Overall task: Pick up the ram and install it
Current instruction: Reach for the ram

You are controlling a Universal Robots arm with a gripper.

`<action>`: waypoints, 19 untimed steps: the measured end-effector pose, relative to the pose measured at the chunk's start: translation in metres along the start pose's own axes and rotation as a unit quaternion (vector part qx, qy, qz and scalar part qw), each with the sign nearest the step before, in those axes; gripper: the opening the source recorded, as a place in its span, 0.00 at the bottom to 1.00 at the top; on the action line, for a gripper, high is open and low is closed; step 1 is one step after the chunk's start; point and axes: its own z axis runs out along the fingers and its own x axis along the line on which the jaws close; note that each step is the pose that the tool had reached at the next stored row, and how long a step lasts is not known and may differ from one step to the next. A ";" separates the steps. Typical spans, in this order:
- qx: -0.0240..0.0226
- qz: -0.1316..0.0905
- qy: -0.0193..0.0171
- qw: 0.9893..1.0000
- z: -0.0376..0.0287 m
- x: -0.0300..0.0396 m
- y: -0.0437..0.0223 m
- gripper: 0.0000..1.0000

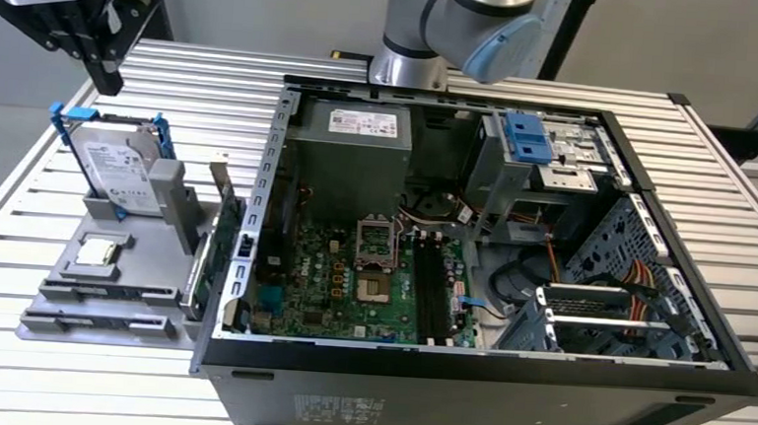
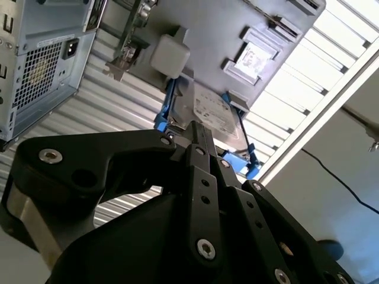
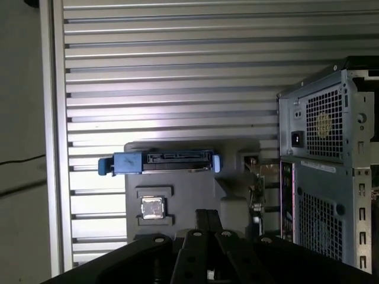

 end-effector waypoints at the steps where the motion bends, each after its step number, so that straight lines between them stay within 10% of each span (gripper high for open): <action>1: 0.000 0.000 0.000 1.000 -0.0001 0.0002 -0.0011 0.00; 19: 0.000 -0.011 0.001 1.000 -0.0006 0.0026 -0.0120 0.00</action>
